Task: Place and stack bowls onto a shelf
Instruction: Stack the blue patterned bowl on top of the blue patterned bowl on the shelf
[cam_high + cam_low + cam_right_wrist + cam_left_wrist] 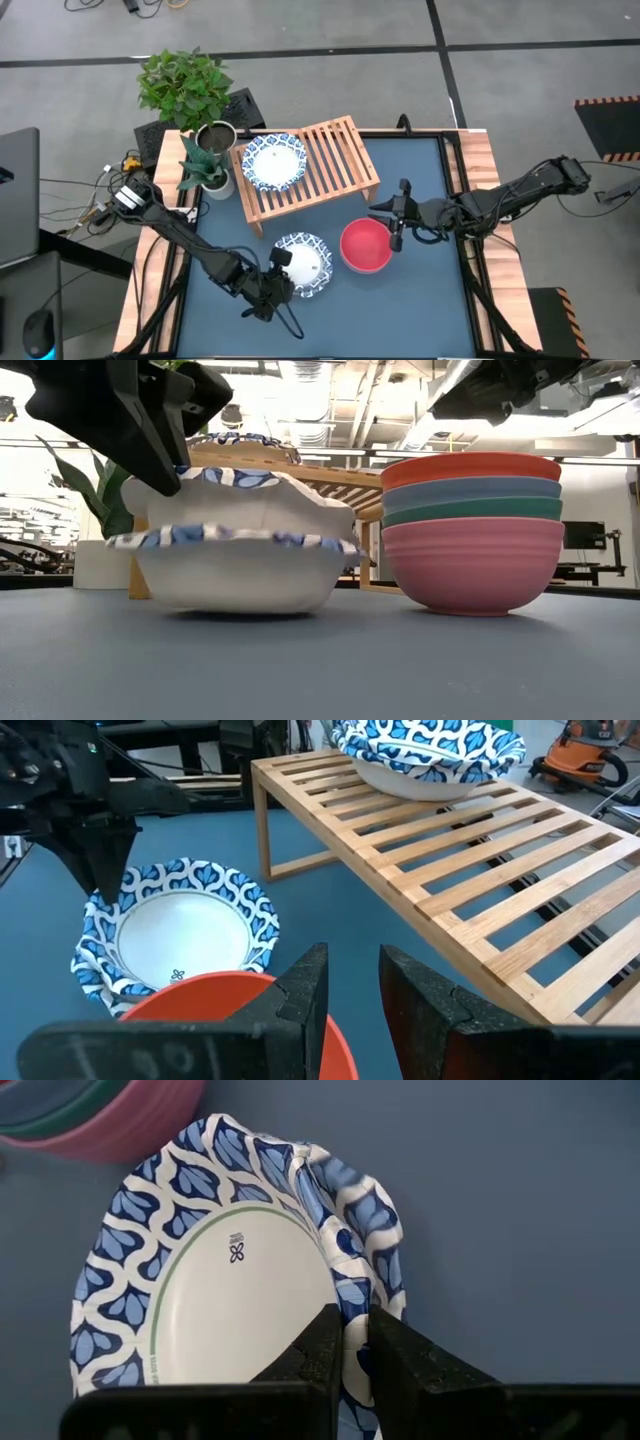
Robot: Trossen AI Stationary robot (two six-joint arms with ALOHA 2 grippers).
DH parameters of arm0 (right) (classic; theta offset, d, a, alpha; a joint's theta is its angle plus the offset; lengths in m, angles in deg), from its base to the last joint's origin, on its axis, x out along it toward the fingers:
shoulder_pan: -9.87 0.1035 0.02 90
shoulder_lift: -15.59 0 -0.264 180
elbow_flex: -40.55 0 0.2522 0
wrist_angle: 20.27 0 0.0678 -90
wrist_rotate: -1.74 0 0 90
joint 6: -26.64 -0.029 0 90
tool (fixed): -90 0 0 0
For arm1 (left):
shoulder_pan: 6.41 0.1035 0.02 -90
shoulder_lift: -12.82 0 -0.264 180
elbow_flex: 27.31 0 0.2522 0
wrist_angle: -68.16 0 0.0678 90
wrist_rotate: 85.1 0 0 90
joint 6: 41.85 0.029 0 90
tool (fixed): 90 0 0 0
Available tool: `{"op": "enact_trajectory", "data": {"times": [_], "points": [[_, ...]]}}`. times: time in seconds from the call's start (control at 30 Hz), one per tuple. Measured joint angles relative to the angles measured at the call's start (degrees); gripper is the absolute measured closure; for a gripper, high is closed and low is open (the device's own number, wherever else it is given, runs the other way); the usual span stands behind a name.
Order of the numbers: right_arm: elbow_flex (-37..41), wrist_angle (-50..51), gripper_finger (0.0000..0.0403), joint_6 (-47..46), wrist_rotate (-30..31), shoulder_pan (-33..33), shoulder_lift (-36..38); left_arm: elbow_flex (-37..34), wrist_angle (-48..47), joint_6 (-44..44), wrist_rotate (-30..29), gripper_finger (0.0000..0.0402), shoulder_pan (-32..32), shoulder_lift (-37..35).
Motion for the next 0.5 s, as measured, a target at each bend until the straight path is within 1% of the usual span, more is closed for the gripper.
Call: {"op": "enact_trajectory", "data": {"times": [0.13, 0.23, 0.33, 0.5], "points": [[0.0, -0.4, 0.0284, 0.0, 0.0, 0.2, 0.0, 0.0, 0.0, 0.1, -0.2, 0.0377, 0.1, 0.0], [0.0, -2.1, 0.0284, 0.5, 0.0, 0.2, 0.0, 0.0, -0.1, 0.2, -1.5, 0.0377, 0.1, 0.0], [0.0, -5.5, 0.0284, 3.2, 0.0, 0.2, 0.0, 0.0, -0.2, 0.6, -1.8, 0.0377, 0.2, 0.0], [0.0, -14.0, 0.0284, 7.3, -0.1, 0.2, 0.0, 0.0, -1.6, 2.2, -1.6, 0.0377, 0.0, 0.0]]}}
